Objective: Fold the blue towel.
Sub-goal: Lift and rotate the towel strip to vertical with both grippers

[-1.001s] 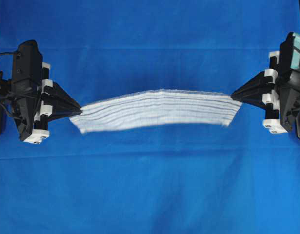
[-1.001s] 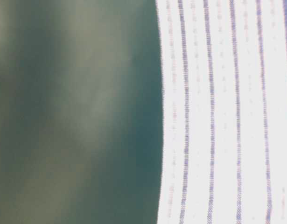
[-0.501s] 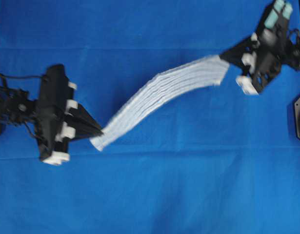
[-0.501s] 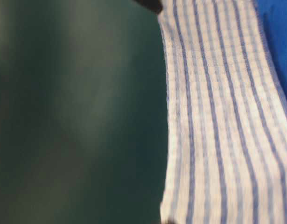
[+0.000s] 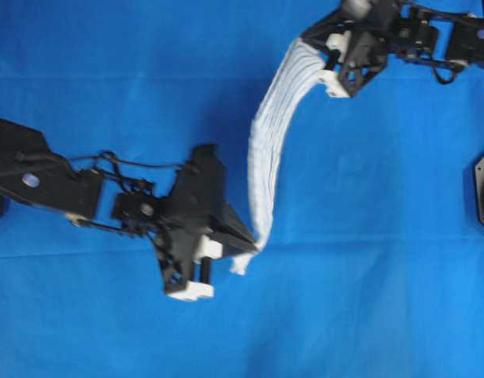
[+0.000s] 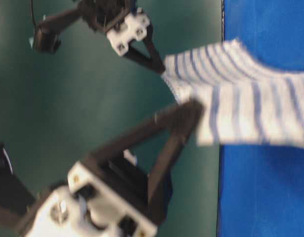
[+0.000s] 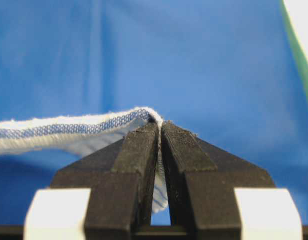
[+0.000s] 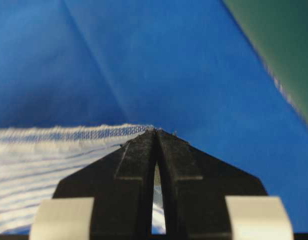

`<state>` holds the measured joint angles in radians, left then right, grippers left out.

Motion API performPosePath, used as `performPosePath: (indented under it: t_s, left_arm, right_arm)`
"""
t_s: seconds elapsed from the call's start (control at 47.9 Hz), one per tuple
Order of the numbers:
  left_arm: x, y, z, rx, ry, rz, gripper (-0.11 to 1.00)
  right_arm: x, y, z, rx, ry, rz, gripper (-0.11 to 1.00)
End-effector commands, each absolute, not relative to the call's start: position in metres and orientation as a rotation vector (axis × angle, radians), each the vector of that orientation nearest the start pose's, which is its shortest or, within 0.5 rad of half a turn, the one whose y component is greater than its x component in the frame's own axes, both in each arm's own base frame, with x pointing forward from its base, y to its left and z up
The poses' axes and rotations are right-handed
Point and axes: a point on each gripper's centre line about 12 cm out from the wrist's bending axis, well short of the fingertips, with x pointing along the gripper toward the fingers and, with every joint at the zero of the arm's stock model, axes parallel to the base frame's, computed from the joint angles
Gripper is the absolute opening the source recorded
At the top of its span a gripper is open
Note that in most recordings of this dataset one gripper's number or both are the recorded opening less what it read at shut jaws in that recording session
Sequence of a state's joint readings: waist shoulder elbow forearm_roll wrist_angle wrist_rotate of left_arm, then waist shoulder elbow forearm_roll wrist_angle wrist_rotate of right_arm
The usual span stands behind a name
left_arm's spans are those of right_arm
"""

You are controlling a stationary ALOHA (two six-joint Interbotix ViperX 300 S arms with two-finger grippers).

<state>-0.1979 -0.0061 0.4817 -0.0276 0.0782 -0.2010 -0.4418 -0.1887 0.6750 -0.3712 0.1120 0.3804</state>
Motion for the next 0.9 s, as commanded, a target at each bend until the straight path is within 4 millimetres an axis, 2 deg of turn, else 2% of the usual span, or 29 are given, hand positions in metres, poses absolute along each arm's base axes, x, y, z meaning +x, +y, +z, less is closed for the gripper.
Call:
performPosePath:
  t_s: [0.0,0.23,0.396,0.501,0.668,0.876]
  left_arm:
    - [0.429,-0.096,0.25,-0.164,0.498,-0.163,0.01]
    - [0.447,-0.107,0.252,-0.152,0.466,-0.184,0.01]
    - [0.46,-0.109,0.253,-0.136,0.431,-0.191,0.01]
    - [0.472,-0.108,0.253,-0.12,0.407,-0.189,0.01]
    - [0.5,-0.107,0.244,-0.091,0.375,-0.184,0.01]
    - [0.531,-0.105,0.234,-0.071,0.354,-0.173,0.01]
  right_arm:
    - [0.343,-0.17,0.244,0.097,0.535,-0.472,0.02]
    - [0.363,-0.182,0.25,0.06,0.524,-0.472,0.02]
    - [0.359,-0.184,0.248,0.062,0.535,-0.481,0.02]
    - [0.347,-0.185,0.244,0.071,0.553,-0.498,0.02]
    - [0.314,-0.184,0.24,0.092,0.564,-0.537,0.02]
    - [0.279,-0.17,0.235,0.11,0.575,-0.559,0.02]
